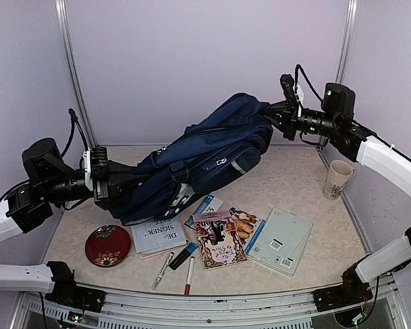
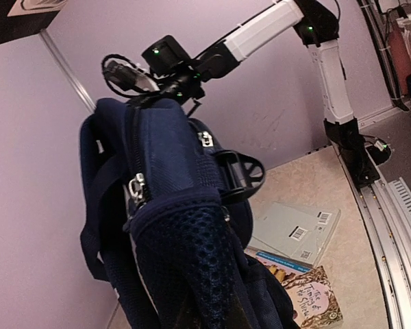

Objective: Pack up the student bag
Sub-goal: Pass from the left arm to the right, then adjust the student bag.

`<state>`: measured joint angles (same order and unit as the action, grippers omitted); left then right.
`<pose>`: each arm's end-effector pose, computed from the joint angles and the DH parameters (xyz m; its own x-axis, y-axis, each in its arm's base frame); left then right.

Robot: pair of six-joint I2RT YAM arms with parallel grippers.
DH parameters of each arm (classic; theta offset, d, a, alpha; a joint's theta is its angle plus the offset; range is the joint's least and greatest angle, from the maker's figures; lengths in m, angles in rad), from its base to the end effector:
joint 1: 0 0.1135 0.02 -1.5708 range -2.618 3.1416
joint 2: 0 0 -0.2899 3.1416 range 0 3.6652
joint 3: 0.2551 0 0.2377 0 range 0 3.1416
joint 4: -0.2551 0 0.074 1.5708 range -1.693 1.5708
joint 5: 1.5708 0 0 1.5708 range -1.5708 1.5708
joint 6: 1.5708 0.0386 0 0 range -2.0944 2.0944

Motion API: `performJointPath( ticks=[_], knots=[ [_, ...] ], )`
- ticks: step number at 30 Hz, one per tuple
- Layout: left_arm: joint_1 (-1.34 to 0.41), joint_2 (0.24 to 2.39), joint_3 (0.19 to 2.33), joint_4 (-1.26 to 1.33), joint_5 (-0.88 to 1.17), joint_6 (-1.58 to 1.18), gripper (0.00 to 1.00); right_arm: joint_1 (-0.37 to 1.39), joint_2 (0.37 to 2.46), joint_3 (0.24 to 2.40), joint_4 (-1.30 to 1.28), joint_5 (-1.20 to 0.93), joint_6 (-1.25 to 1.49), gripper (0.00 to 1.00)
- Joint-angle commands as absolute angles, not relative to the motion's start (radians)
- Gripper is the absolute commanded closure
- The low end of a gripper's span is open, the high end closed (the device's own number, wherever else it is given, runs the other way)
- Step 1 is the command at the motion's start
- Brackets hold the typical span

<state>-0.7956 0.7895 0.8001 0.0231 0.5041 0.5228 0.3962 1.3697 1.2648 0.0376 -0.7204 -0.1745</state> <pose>0.0937 -0.1223 0.3854 0.5014 0.1130 -0.8578 0.8228 0.2442 0.5131 0.2668 0.1392 0.4262 0.0947 -0.1018 -0.9903 -0.8944 0.4282 -0.1295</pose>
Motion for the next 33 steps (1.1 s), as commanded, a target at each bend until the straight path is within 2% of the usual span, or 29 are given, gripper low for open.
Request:
performJointPath(
  ticks=[1, 6, 7, 9, 10, 11, 15, 18, 21, 23, 25, 29, 33],
  knots=[
    [-1.006, 0.811, 0.809, 0.031, 0.34, 0.758, 1.0, 0.391, 1.404, 1.411, 0.347, -0.717, -0.02, 1.0],
    [-1.122, 0.886, 0.796, -0.005, 0.257, 0.79, 1.0, 0.401, 1.45, 1.436, 0.523, -0.771, 0.06, 1.0],
    [-1.133, 0.904, 0.798, -0.019, 0.263, 0.784, 0.89, 0.402, 1.453, 1.43, 0.54, -0.774, 0.057, 1.0],
    [-1.149, 0.937, 0.827, -0.083, 0.307, 0.765, 0.26, 0.402, 1.459, 1.429, 0.546, -0.805, 0.027, 1.0],
    [-1.153, 0.955, 0.857, -0.131, 0.342, 0.755, 0.06, 0.403, 1.462, 1.431, 0.54, -0.833, -0.002, 1.0],
    [-1.155, 0.973, 0.894, -0.181, 0.387, 0.742, 0.02, 0.402, 1.468, 1.434, 0.53, -0.868, -0.021, 1.0],
    [-1.157, 0.987, 1.045, -0.352, 0.631, 0.718, 0.01, 0.407, 1.487, 1.446, 0.468, -0.902, -0.083, 1.0],
    [-1.139, 0.943, 1.049, -0.237, 0.699, 0.598, 0.01, 0.411, 1.489, 1.433, 0.461, -0.913, -0.09, 1.0],
    [-1.062, 0.937, 0.971, 0.049, 0.564, 0.301, 0.05, 0.438, 1.491, 1.434, 0.437, -0.924, -0.111, 1.0],
    [-0.965, 0.993, 0.93, 0.149, 0.484, 0.166, 0.06, 0.462, 1.487, 1.425, 0.432, -0.898, -0.123, 1.0],
    [-0.956, 1.078, 0.934, 0.129, 0.385, 0.155, 0.02, 0.479, 1.48, 1.404, 0.457, -0.876, -0.123, 1.0],
    [-1.068, 1.215, 0.938, 0.133, 0.06, 0.262, 0.01, 0.483, 1.481, 1.376, 0.507, -0.888, -0.083, 1.0],
    [-1.057, 1.302, 0.872, 0.305, 0.056, 0.239, 0.01, 0.488, 1.492, 1.372, 0.505, -0.897, -0.071, 1.0]
  ],
)
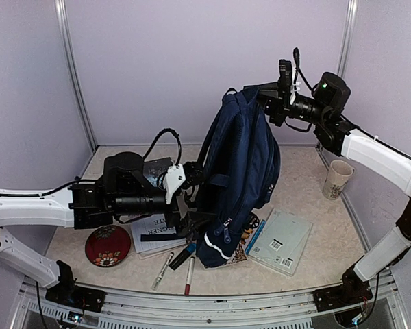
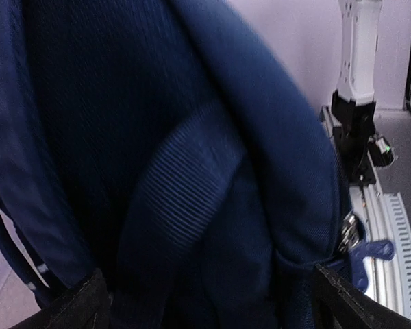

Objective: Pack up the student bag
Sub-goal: Adjust the student bag, then pass from the right arm to the left

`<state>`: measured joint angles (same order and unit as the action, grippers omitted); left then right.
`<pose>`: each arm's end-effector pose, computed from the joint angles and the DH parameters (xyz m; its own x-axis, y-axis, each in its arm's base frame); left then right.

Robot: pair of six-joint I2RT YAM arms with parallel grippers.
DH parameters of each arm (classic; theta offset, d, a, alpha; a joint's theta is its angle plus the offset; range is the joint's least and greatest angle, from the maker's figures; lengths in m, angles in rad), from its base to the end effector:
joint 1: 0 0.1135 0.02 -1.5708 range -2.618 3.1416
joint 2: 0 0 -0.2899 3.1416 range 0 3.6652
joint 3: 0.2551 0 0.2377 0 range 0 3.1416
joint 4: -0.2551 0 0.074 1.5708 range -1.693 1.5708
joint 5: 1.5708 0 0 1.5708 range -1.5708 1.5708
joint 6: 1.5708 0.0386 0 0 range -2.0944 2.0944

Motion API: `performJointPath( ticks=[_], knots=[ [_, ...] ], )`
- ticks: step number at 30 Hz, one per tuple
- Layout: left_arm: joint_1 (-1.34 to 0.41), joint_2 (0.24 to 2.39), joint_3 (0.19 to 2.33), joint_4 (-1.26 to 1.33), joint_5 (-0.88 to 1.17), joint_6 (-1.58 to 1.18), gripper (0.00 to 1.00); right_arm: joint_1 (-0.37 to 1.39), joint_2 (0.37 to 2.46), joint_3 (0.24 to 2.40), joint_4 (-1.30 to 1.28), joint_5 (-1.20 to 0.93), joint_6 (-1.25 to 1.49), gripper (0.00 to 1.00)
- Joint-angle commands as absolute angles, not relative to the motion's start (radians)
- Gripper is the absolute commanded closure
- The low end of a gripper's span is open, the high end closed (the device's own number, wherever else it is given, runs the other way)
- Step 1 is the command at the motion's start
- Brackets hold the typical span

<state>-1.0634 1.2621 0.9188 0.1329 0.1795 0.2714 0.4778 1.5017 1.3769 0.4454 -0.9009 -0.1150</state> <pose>0.1292 -0.2465 0.3454 0.1555 0.2631 -0.9521 0.9374 0.2646 0.2263 0.2779 0.1780 0.4645 0.3866 0.1199 -0.9144 -0.9078 0.2245 -0.3543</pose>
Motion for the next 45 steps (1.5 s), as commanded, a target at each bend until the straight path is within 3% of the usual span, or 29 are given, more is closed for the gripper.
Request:
performJointPath(
  ticks=[1, 10, 12, 13, 14, 15, 22, 27, 28, 31, 33, 36, 41, 45],
  knots=[
    [-1.048, 1.316, 0.866, 0.338, 0.071, 0.219, 0.01, 0.489, 1.493, 1.371, 0.504, -0.899, -0.069, 1.0],
    [-1.08, 1.51, 1.07, 0.225, 0.09, 0.283, 0.03, 0.502, 1.497, 1.352, 0.505, -0.89, -0.059, 1.0],
    [-1.078, 1.511, 1.081, 0.228, 0.13, 0.292, 0.33, 0.502, 1.486, 1.334, 0.516, -0.888, -0.053, 1.0],
    [-1.078, 1.503, 1.077, 0.238, 0.152, 0.297, 0.54, 0.502, 1.48, 1.323, 0.518, -0.885, -0.052, 1.0],
    [-1.078, 1.495, 1.066, 0.252, 0.167, 0.299, 0.84, 0.502, 1.472, 1.314, 0.517, -0.878, -0.054, 1.0],
    [-1.079, 1.482, 1.046, 0.275, 0.169, 0.297, 1.0, 0.502, 1.463, 1.303, 0.513, -0.865, -0.057, 1.0],
    [-1.037, 1.418, 0.977, 0.415, 0.094, 0.153, 1.0, 0.5, 1.356, 1.183, 0.383, -0.75, -0.175, 1.0],
    [-1.029, 1.385, 0.964, 0.348, 0.183, 0.205, 1.0, 0.494, 1.32, 1.146, 0.371, -0.721, -0.19, 1.0],
    [-1.027, 1.369, 0.962, 0.301, 0.21, 0.217, 0.92, 0.493, 1.319, 1.146, 0.37, -0.711, -0.192, 1.0],
    [-1.013, 1.319, 0.957, 0.109, 0.326, 0.246, 0.23, 0.488, 1.32, 1.153, 0.374, -0.706, -0.19, 1.0],
    [-1.014, 1.271, 0.927, 0.034, 0.36, 0.223, 0.03, 0.488, 1.325, 1.16, 0.377, -0.718, -0.185, 1.0],
    [-1.045, 1.165, 0.818, 0.033, 0.355, 0.18, 0.01, 0.488, 1.335, 1.179, 0.376, -0.715, -0.163, 1.0],
    [-1.249, 1.086, 0.643, 0.201, -0.06, 0.113, 0.01, 0.488, 1.347, 1.173, 0.415, -0.707, -0.105, 1.0],
    [-1.326, 1.157, 0.603, 0.242, -0.189, 0.081, 0.01, 0.489, 1.347, 1.168, 0.423, -0.712, -0.097, 1.0]
  ],
)
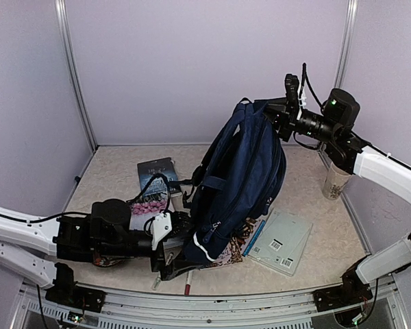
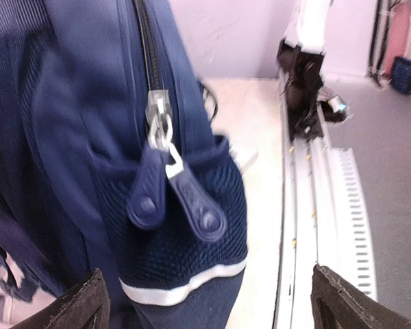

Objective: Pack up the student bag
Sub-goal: Pass from the right arm to the left

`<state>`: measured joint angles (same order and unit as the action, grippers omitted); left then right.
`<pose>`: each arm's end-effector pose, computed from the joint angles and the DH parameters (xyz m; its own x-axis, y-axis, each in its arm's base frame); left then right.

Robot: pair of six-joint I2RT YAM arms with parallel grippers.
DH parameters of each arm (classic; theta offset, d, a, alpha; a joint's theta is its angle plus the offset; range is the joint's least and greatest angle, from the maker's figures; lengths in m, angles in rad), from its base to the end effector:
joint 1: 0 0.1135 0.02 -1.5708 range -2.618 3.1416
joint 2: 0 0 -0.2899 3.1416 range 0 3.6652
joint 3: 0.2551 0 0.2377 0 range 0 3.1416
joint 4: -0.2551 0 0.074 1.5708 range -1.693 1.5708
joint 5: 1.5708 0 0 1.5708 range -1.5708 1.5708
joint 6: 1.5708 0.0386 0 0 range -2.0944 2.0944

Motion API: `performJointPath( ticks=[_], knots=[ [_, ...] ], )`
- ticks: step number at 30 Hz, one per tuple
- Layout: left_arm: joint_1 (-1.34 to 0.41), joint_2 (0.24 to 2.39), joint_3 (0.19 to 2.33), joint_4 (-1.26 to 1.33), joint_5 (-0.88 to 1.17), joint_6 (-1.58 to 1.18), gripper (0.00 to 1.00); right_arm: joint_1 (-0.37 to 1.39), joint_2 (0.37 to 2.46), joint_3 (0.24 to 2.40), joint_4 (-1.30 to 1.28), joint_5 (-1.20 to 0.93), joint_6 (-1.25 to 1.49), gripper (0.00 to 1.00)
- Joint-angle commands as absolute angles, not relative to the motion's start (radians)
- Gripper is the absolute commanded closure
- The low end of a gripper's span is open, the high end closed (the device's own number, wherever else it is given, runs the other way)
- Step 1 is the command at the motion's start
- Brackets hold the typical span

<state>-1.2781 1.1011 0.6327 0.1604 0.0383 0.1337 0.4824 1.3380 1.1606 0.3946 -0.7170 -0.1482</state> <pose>0.0645 -0.2191 0.2876 0.0423 0.3214 -0.9460 0.9703 0.2124 0.1155 0.2458 0.1574 0.4362 0.3244 0.0442 -0.9449 -0.8799 0.3808 -0.2842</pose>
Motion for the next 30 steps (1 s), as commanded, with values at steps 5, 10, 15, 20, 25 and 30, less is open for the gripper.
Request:
performJointPath(
  ticks=[5, 10, 15, 20, 25, 30],
  knots=[
    [-1.326, 1.323, 0.66, 0.318, -0.429, 0.105, 0.01, 0.488, 1.354, 1.172, 0.427, -0.729, -0.085, 1.0],
    [-1.32, 1.4, 0.682, 0.412, -0.434, 0.203, 0.05, 0.488, 1.351, 1.172, 0.417, -0.755, -0.082, 1.0],
    [-1.326, 1.409, 0.687, 0.405, -0.376, 0.267, 0.99, 0.488, 1.331, 1.164, 0.345, -0.715, -0.098, 1.0],
    [-1.337, 1.337, 0.641, 0.51, -0.486, 0.27, 1.0, 0.487, 1.269, 1.145, 0.062, -0.451, -0.122, 0.35],
    [-1.292, 1.286, 0.696, 0.488, -0.401, 0.23, 1.0, 0.487, 1.161, 1.105, -0.224, -0.094, -0.06, 0.08],
    [-1.178, 1.306, 0.848, 0.373, -0.323, 0.005, 1.0, 0.486, 1.112, 1.189, -0.489, 0.034, -0.026, 0.08]
  ],
)
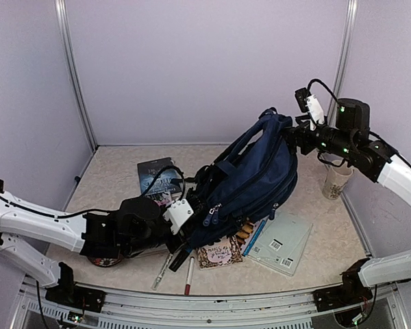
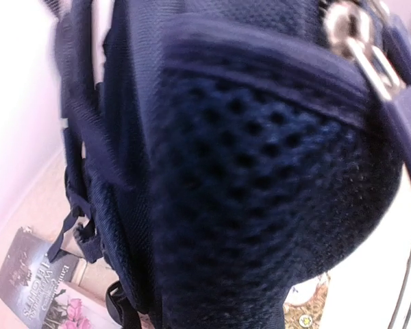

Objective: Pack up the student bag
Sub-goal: Pass from the right arm to the left, then pick up the largest pocket of the bag from the student bag.

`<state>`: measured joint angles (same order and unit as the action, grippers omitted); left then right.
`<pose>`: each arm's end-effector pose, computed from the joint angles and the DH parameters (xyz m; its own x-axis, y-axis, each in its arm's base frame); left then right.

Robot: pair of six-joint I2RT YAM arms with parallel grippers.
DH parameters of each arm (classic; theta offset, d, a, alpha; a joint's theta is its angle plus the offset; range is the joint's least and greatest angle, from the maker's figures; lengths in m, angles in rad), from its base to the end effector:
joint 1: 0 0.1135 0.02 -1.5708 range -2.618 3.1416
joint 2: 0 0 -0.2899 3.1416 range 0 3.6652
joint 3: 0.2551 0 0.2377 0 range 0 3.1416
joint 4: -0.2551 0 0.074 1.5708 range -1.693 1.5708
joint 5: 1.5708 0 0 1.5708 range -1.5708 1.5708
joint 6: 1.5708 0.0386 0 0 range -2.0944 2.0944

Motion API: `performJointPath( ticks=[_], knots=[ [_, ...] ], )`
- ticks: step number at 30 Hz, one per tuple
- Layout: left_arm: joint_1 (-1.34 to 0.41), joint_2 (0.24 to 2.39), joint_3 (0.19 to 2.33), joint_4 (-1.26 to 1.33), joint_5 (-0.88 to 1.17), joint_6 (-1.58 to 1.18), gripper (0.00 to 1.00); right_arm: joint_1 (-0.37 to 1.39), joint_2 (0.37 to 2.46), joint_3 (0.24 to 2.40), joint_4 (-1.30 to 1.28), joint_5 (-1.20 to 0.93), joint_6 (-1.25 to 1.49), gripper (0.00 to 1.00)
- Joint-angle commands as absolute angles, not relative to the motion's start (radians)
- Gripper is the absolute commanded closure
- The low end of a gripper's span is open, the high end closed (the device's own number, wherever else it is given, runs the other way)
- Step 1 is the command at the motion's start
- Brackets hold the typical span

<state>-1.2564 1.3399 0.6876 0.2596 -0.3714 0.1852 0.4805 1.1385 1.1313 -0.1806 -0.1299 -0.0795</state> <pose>0.0982 -0.2567 0.2617 0.0278 0.4695 -0.8825 0.7909 0.5296 0.3066 0.2099 0.1150 0.4141 -0.1197 -0.1512 -0.9812 -0.5825 0.8110 -0.0539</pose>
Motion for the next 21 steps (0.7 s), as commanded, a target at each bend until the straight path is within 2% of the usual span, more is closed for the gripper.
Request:
performJointPath(
  ticks=[1, 5, 9, 12, 14, 17, 19, 21],
  knots=[
    [-1.154, 1.305, 0.867, 0.371, -0.312, -0.04, 1.0, 0.486, 1.113, 1.224, -0.54, 0.028, -0.008, 0.08],
    [-1.097, 1.285, 0.892, 0.41, -0.289, -0.147, 1.0, 0.486, 1.11, 1.373, -0.675, -0.015, 0.04, 0.09],
    [-1.078, 1.291, 0.907, 0.434, -0.292, -0.157, 1.0, 0.487, 1.087, 1.427, -0.685, -0.01, 0.023, 0.06],
    [-1.034, 1.292, 0.937, 0.419, -0.294, -0.169, 1.0, 0.487, 1.096, 1.447, -0.723, -0.111, -0.008, 0.08],
    [-1.014, 1.3, 0.963, 0.418, -0.291, -0.147, 1.0, 0.488, 1.097, 1.452, -0.717, -0.191, 0.023, 0.18],
    [-1.014, 1.319, 0.981, 0.422, -0.289, -0.127, 1.0, 0.526, 1.107, 1.442, -0.609, -0.296, 0.144, 0.4],
    [-1.014, 1.327, 0.979, 0.438, -0.279, -0.141, 1.0, 0.615, 1.134, 1.409, -0.514, -0.306, 0.216, 0.54],
    [-1.017, 1.337, 0.979, 0.447, -0.284, -0.153, 1.0, 0.737, 1.174, 1.394, -0.45, -0.249, 0.243, 0.63]
  ],
)
